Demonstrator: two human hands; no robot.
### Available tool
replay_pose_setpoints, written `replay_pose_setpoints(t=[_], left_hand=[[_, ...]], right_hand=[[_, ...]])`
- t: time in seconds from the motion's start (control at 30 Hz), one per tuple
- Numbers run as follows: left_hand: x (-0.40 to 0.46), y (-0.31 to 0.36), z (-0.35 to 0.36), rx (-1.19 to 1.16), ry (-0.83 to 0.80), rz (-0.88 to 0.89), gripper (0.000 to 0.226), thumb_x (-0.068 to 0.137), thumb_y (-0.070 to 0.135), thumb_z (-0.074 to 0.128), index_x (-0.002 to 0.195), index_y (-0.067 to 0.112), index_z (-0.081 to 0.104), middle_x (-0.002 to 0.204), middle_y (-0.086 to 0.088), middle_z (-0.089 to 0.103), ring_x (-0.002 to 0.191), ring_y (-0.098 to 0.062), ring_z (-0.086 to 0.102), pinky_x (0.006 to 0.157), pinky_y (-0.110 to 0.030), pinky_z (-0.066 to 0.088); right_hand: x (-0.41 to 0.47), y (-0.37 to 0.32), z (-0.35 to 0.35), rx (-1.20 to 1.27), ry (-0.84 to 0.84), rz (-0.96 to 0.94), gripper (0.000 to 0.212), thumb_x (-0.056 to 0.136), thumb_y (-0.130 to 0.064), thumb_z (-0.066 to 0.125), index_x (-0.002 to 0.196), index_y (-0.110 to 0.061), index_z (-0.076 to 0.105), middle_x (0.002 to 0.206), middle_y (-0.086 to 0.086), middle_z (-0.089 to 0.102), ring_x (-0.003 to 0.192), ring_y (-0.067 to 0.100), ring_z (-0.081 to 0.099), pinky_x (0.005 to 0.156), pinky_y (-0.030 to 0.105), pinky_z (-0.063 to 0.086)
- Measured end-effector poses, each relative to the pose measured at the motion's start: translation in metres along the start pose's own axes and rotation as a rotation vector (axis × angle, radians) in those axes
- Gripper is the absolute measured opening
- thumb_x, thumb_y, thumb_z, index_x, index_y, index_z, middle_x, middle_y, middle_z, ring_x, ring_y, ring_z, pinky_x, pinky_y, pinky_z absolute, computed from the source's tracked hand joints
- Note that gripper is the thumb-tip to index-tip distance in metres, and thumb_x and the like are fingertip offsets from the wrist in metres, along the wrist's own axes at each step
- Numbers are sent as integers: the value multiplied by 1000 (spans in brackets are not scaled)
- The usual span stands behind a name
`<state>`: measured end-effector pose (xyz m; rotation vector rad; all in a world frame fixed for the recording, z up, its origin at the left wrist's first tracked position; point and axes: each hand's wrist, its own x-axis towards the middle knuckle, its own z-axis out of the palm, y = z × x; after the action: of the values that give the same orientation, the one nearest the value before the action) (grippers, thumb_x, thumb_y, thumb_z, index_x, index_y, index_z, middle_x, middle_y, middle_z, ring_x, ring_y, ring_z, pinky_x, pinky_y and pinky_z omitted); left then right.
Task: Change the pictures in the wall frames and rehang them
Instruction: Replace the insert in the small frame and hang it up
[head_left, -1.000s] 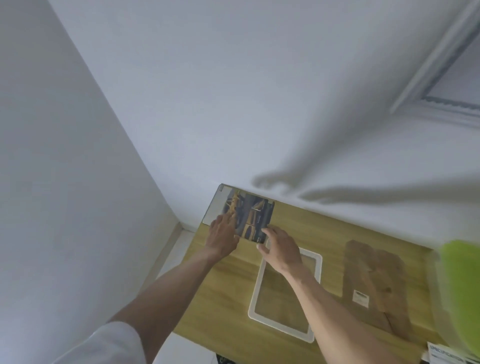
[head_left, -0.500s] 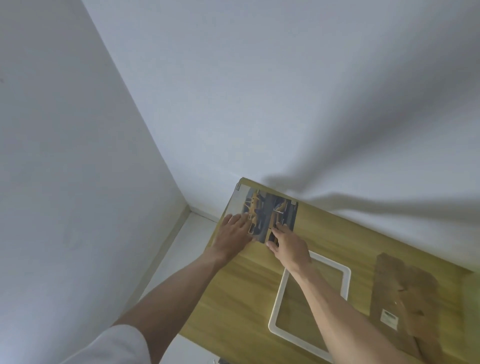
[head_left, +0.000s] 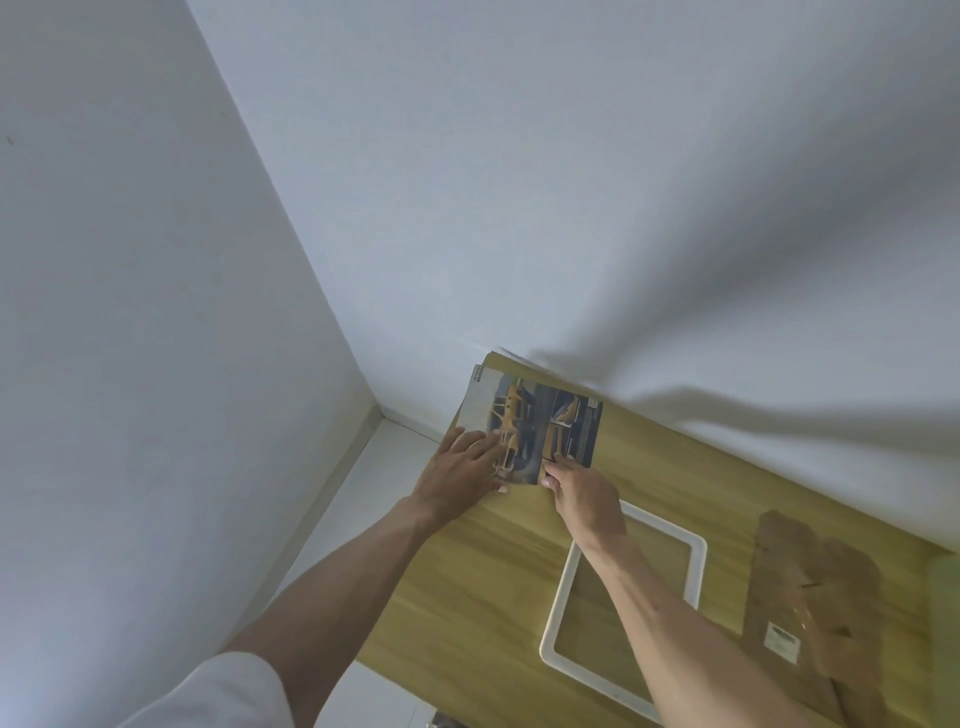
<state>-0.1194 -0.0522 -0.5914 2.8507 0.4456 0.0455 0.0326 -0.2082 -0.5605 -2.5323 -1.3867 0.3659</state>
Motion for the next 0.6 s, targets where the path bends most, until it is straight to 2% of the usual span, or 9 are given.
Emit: replay_pose_setpoints(t=[0.1, 0.23, 0.33, 0.4, 0.47, 0.5, 0.53, 0.6], left_hand=[[0, 2, 6, 129, 80, 95, 52, 79, 45, 72, 119, 13, 66, 128, -5, 65, 112, -24, 62, 106, -40, 35], [-4, 4, 7, 199, 272, 192, 29, 91, 24, 57, 114, 11, 67, 119, -6, 68, 106, -23, 64, 103, -43, 46], [1, 4, -4, 238, 382, 232, 25, 85, 8, 67, 110, 9, 68, 112, -6, 70, 103, -22, 65, 104, -43, 43], [6, 5, -16, 213, 438, 223, 25, 83, 4, 69, 108, 9, 69, 108, -5, 71, 98, -22, 65, 103, -41, 41], [13, 10, -28, 178, 464, 212, 23, 83, 3, 68, 104, 12, 69, 103, -1, 72, 93, -21, 65, 101, -39, 43], [16, 13, -33, 157, 478, 212, 23, 82, 3, 68, 103, 13, 69, 101, 1, 72, 90, -20, 65, 98, -38, 45], [20, 18, -38, 129, 487, 217, 23, 82, 3, 69, 101, 14, 69, 98, 2, 72, 87, -20, 65, 95, -37, 47], [27, 28, -50, 37, 504, 213, 17, 84, 7, 69, 98, 15, 70, 93, 4, 72, 82, -20, 66, 84, -32, 51]], right_hand=[[-2, 5, -3, 10, 59, -13, 14, 89, -7, 68, 77, -14, 68, 76, -3, 69, 60, 22, 65, 49, 27, 41], [-6, 12, -13, 32, 115, -23, 7, 88, -10, 71, 88, -16, 74, 83, -4, 75, 65, 21, 69, 50, 33, 54], [-8, 16, -23, 38, 184, -91, 8, 89, -14, 70, 96, -16, 74, 90, -4, 75, 74, 20, 71, 57, 37, 59], [-10, 15, -29, 22, 265, -211, 21, 88, -19, 72, 109, -14, 73, 104, -1, 74, 88, 19, 71, 74, 37, 60], [-10, 9, -36, -14, 315, -304, 33, 89, -29, 70, 120, -16, 69, 118, 1, 70, 104, 19, 66, 91, 38, 54], [-10, 5, -41, -27, 345, -337, 35, 89, -32, 70, 121, -17, 69, 120, 1, 69, 106, 18, 65, 95, 37, 52], [-8, 2, -44, -29, 382, -362, 33, 88, -32, 71, 119, -19, 70, 118, 0, 69, 105, 18, 65, 95, 37, 51], [-6, -4, -54, 14, 465, -381, 23, 87, -21, 74, 110, -18, 73, 108, -2, 70, 93, 17, 67, 85, 33, 54]])
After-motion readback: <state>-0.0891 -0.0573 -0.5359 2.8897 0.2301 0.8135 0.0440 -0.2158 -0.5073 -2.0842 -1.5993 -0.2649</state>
